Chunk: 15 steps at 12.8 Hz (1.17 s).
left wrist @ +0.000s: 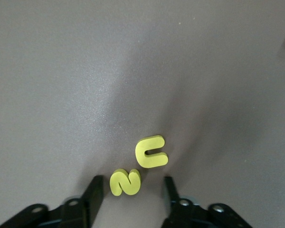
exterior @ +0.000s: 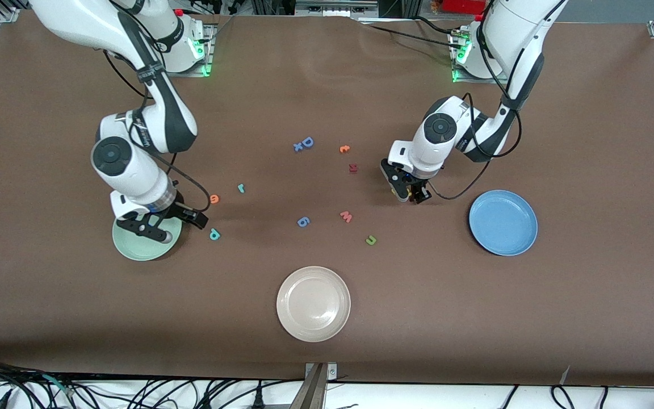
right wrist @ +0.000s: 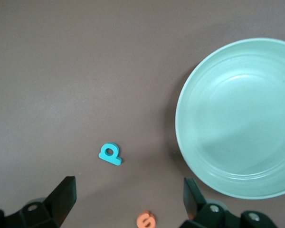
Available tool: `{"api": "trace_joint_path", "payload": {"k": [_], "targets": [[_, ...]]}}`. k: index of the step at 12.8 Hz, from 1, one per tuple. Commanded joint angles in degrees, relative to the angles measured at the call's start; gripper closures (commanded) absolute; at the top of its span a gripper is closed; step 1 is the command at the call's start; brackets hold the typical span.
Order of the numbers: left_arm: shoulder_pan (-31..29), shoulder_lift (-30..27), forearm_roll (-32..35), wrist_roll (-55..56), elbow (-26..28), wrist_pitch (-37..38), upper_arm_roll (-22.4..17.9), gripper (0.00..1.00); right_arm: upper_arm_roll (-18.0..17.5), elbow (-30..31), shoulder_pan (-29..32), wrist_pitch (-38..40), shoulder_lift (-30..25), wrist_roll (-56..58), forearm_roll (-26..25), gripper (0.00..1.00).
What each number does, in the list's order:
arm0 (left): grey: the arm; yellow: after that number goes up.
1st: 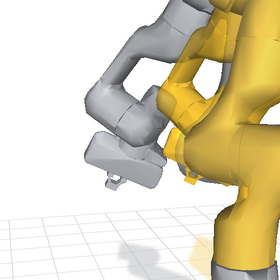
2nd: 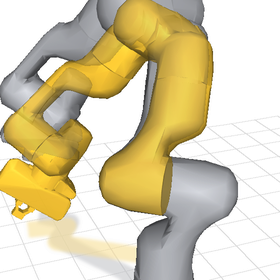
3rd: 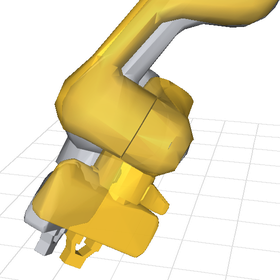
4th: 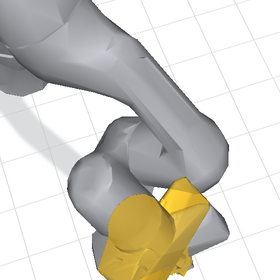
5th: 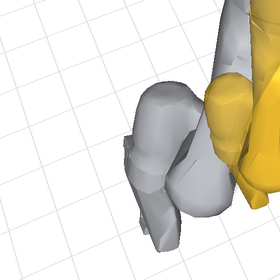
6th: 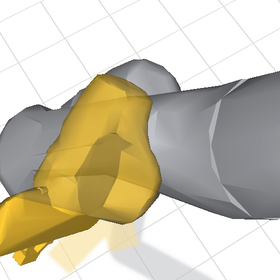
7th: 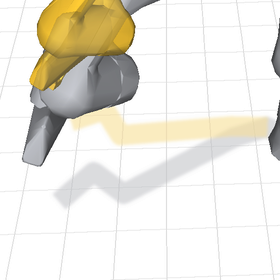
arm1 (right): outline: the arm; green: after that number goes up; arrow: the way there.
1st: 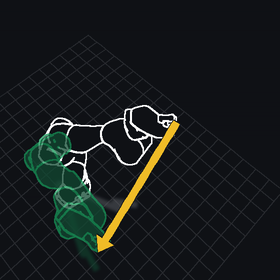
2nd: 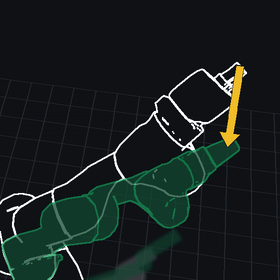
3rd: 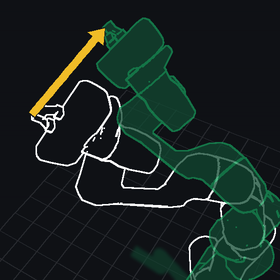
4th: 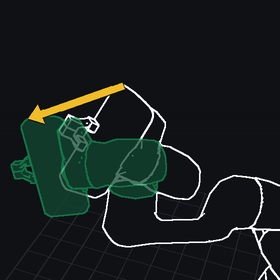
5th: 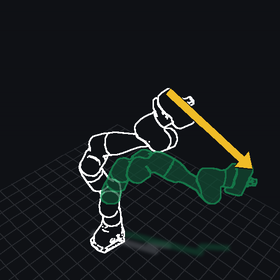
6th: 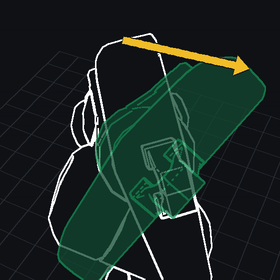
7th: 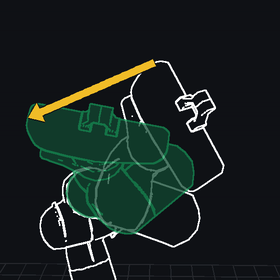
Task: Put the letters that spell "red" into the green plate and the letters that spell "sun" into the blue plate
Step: 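Grasp the yellow 2 while the right gripper reaches the orange 6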
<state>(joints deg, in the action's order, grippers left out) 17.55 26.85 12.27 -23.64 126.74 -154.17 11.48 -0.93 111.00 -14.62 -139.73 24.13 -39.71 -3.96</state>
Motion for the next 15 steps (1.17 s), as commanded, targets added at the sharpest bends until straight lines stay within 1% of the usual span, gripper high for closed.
{"api": "trace_joint_path", "payload": {"k": [1,2,4,6,10,12,13,15], "targets": [[-0.4,0.3,1.7,-0.2,-0.4,-0.6,-0.1,0.77,-1.3,0.3,-0.1,-1.2,0.7,-6.9,-1.6,0.00],[-0.3,0.3,1.7,-0.2,-0.4,-0.6,-0.1,0.88,-1.6,0.5,-0.2,-2.5,1.3,-9.0,-1.6,0.00],[-0.4,-0.1,1.8,-0.1,-0.3,-0.4,-0.1,1.00,-2.4,2.6,-0.1,-6.6,1.8,-12.8,-1.6,0.00],[-0.5,-1.3,1.8,-0.4,-0.4,0.2,-0.1,1.00,-2.7,4.7,-0.1,-8.7,1.8,-13.3,-1.5,0.00],[-1.9,-7.4,1.6,-0.4,-1.6,10.3,-0.2,1.00,-2.9,7.9,0.2,-10.1,2.7,-15.7,-1.5,0.00],[-5.2,-8.8,1.5,-0.7,-3.3,15.4,-0.1,1.00,-3.4,9.8,0.4,-10.1,2.5,-16.3,-1.2,0.01],[-5.9,-9.1,1.6,-0.8,-3.9,16.5,-0.3,1.00,-3.7,9.9,0.5,-10.1,2.6,-17.9,-1.2,0.01],[-11.2,-8.5,1.7,-2.5,-4.4,16.5,-0.4,1.00,-4.1,9.9,0.5,-10.1,2.7,-19.3,-1.2,0.01]]}}
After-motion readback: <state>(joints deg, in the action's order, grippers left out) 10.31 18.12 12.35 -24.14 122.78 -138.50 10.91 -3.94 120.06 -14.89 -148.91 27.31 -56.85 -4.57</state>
